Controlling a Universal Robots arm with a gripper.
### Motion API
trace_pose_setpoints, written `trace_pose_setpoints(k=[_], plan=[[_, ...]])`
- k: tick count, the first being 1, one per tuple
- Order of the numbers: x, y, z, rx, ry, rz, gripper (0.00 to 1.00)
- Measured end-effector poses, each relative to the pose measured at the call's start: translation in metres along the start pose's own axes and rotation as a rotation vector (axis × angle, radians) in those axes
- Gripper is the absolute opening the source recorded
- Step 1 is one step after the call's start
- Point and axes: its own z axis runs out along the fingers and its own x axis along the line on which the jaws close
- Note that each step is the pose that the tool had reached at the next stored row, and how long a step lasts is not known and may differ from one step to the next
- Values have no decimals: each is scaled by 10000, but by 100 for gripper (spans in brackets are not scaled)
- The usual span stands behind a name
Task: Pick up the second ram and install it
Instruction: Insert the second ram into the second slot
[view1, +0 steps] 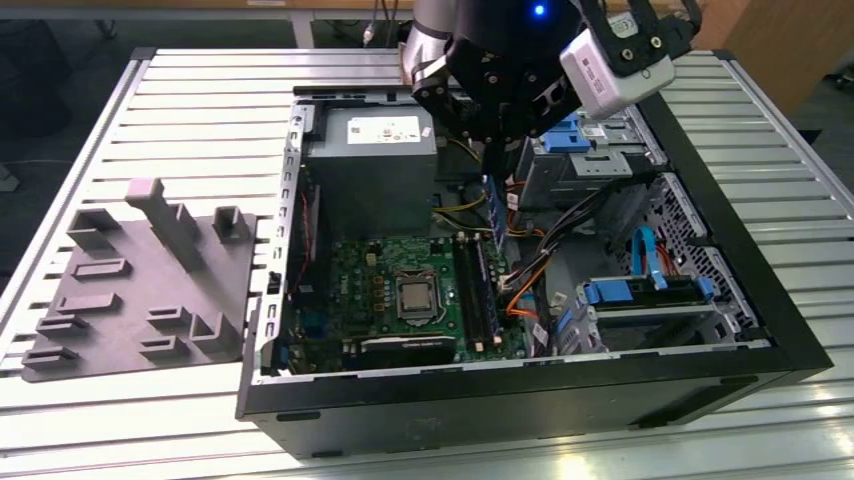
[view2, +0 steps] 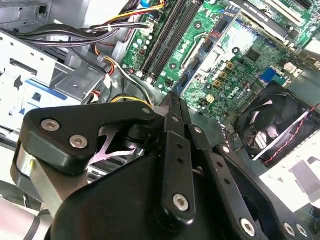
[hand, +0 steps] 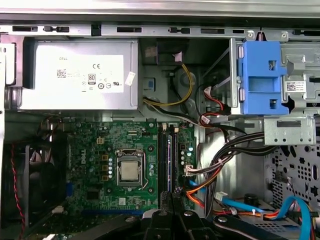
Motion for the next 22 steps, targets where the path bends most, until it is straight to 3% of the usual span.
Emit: trace_pose_setpoints(k=[14, 15, 22], plan=[[3, -5, 105, 0, 0, 0, 12], [7, -11, 230, -1, 0, 0, 12], [8, -13, 258, 2, 0, 0, 12]])
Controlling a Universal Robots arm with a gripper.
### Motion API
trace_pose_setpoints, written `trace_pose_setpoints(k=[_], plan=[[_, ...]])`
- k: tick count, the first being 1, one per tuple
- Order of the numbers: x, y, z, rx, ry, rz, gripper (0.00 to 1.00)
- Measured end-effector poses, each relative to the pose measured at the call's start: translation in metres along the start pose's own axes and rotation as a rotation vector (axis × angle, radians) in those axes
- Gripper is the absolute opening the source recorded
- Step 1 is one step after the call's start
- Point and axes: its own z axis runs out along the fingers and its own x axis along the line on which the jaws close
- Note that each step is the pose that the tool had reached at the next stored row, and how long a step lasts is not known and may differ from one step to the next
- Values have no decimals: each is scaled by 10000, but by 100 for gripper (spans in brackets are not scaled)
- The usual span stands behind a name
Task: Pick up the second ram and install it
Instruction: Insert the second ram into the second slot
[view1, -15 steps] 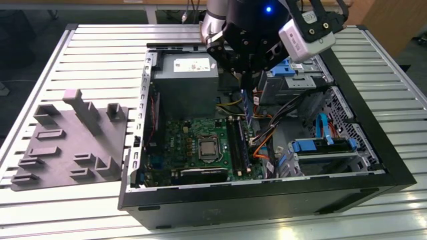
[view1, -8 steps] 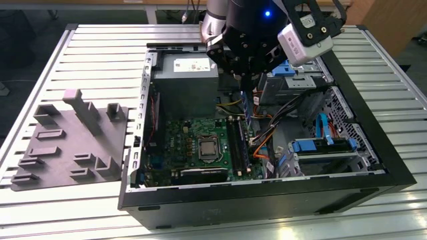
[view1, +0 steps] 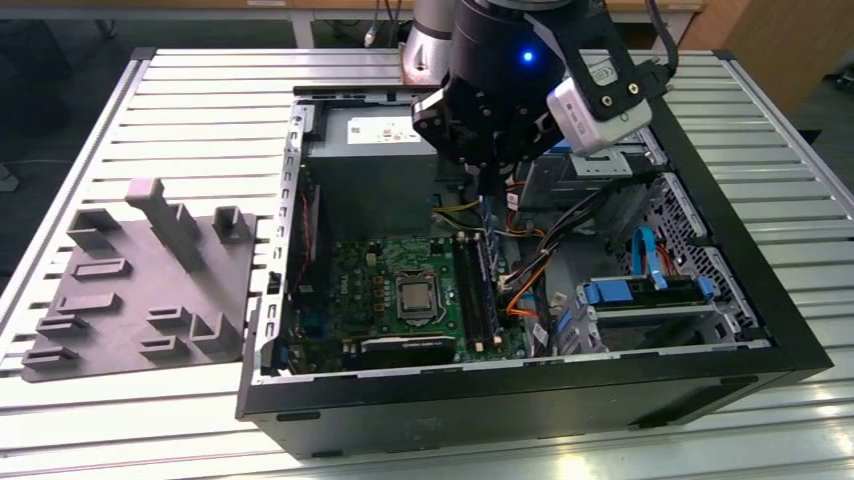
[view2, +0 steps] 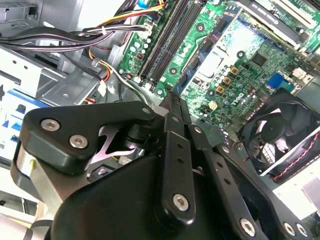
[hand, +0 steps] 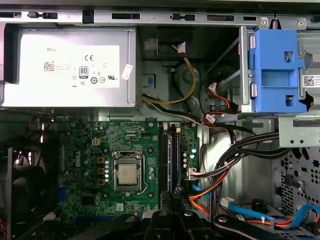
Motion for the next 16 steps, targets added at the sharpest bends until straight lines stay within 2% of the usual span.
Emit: trace_pose_setpoints(k=[11, 16], plan=[[0, 0, 7, -4, -1, 1, 12], [2, -2, 45, -2, 0, 0, 12]])
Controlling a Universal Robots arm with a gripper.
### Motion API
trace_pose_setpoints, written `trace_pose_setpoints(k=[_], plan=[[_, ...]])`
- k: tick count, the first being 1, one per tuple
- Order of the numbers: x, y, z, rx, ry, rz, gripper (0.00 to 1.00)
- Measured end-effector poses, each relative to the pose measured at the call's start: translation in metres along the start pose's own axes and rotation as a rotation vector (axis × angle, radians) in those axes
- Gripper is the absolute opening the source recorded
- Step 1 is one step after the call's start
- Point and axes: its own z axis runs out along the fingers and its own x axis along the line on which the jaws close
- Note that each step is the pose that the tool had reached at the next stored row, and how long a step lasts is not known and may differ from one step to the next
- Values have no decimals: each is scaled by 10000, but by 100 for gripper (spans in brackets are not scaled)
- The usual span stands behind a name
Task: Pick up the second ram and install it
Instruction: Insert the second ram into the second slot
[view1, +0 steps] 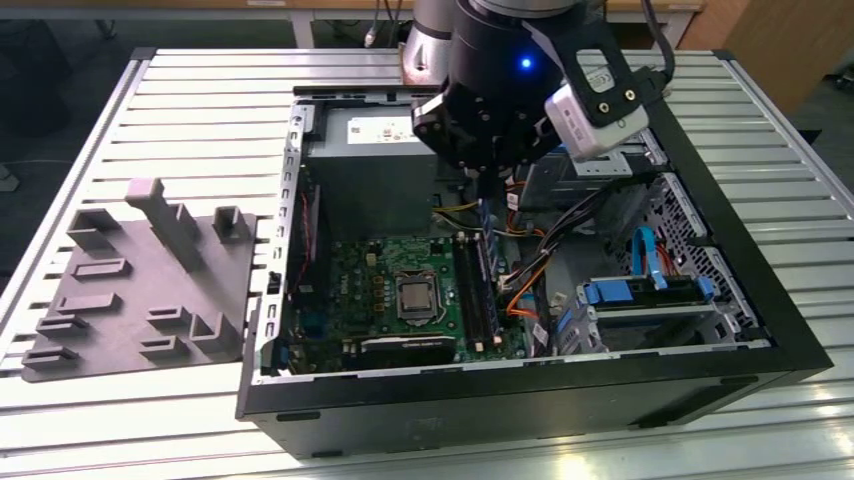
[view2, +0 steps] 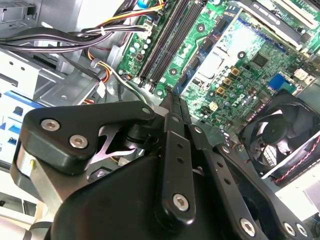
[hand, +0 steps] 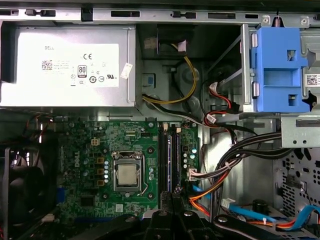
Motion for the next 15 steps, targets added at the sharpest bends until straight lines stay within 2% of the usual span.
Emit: trace_pose_setpoints(k=[15], plan=[[3, -4, 85, 0, 0, 0, 12]])
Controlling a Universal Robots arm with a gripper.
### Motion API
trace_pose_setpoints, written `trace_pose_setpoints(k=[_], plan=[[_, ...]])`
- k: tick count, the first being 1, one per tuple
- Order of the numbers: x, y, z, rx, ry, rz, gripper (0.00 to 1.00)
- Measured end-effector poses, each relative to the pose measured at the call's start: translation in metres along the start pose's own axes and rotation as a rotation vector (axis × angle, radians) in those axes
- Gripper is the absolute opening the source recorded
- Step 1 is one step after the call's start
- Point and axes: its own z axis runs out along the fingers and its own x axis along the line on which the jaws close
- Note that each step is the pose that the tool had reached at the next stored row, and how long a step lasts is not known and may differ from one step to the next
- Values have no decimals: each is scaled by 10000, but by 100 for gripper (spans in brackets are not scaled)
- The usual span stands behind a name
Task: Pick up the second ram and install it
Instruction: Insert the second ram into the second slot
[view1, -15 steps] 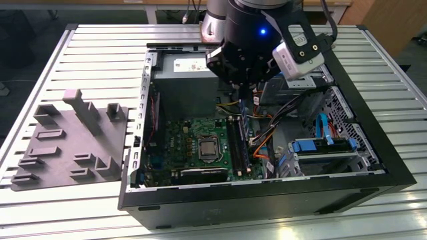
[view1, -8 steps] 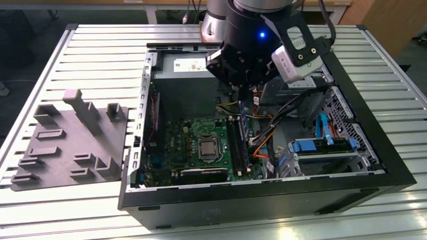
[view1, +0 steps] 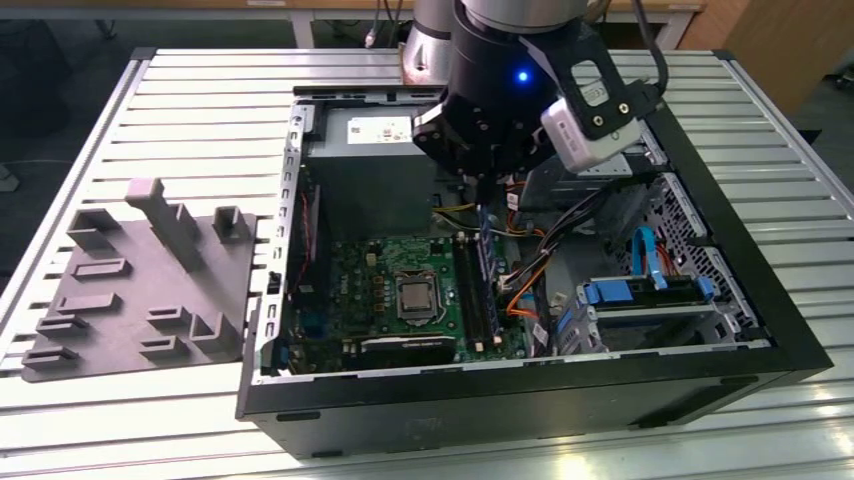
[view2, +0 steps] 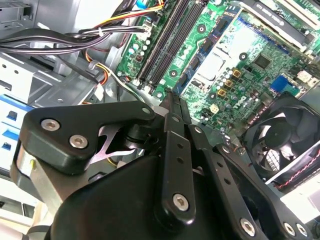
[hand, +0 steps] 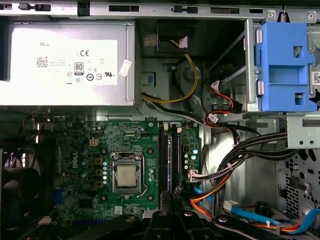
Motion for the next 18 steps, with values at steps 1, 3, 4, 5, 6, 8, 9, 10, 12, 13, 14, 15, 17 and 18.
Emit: trace_pose_setpoints(k=[1, 3, 4, 5, 6, 8, 9, 10, 12, 13, 14, 15, 17, 18], plan=[[0, 0, 5, 0, 0, 0, 12], [1, -1, 17, 0, 1, 0, 12], [1, -1, 22, 1, 0, 1, 12], [1, -1, 28, 0, 0, 1, 12], [1, -2, 33, 0, 0, 0, 12], [2, -2, 45, 0, 1, 0, 12], [2, -3, 52, 0, 0, 0, 12], [2, -3, 58, 0, 0, 0, 12], [2, -4, 70, 0, 0, 0, 12], [3, -4, 76, 0, 0, 0, 12], [3, -4, 83, 0, 0, 1, 12], [3, -4, 90, 0, 0, 0, 12], [3, -5, 102, 1, 0, 0, 12], [4, -5, 109, 0, 0, 0, 12]])
